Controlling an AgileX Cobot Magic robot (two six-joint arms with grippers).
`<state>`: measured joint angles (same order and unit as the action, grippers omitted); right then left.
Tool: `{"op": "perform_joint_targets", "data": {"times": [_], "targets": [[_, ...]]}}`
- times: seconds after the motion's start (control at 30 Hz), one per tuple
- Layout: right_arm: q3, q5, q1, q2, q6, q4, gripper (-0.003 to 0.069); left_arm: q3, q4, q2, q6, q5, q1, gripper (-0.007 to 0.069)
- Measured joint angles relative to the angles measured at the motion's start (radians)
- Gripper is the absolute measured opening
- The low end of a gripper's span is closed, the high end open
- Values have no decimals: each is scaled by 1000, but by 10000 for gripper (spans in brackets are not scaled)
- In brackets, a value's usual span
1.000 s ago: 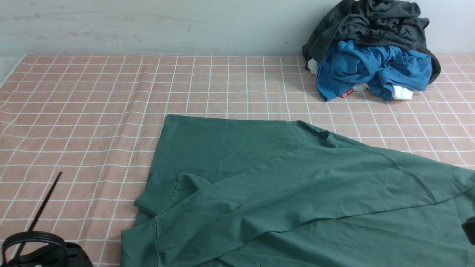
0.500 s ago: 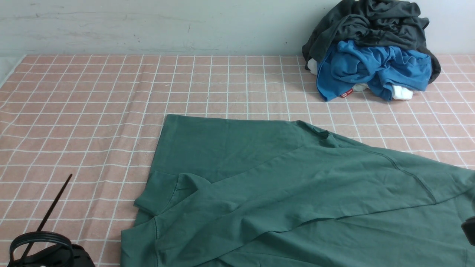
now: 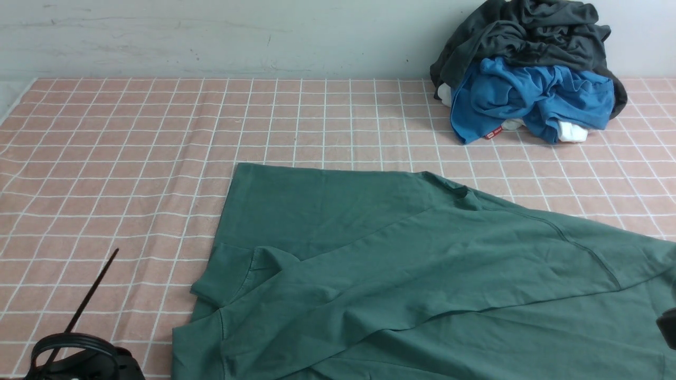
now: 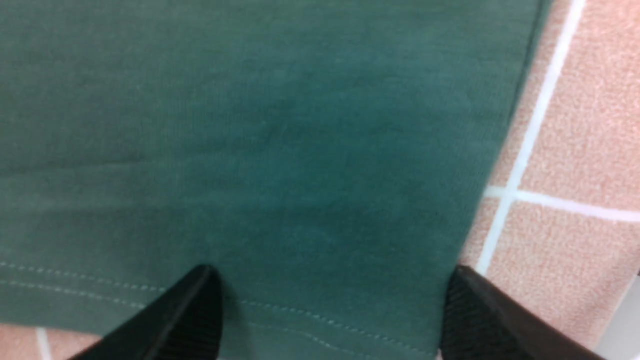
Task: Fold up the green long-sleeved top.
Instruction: Use both arms simultaneously to clamp the lower edge of the clothing fabric
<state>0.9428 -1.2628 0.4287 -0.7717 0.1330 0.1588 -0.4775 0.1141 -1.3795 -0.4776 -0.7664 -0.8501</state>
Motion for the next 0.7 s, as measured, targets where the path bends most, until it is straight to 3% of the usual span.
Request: {"op": "perform_joint_targets", "data": {"times": [0.17,0.37,0.57,0.7], "targets": [[0,0,0,3,0,0,-14,0,11,7,60,2,0,511],[0,0,0,4,0,0,-14,1,95,21,181,35,0,408],[0,0,0,4,5,0,-14,1,115,21,225,40,0,341],[0,0,0,4,12,0,-14,1,115,21,228,55,0,173]]}}
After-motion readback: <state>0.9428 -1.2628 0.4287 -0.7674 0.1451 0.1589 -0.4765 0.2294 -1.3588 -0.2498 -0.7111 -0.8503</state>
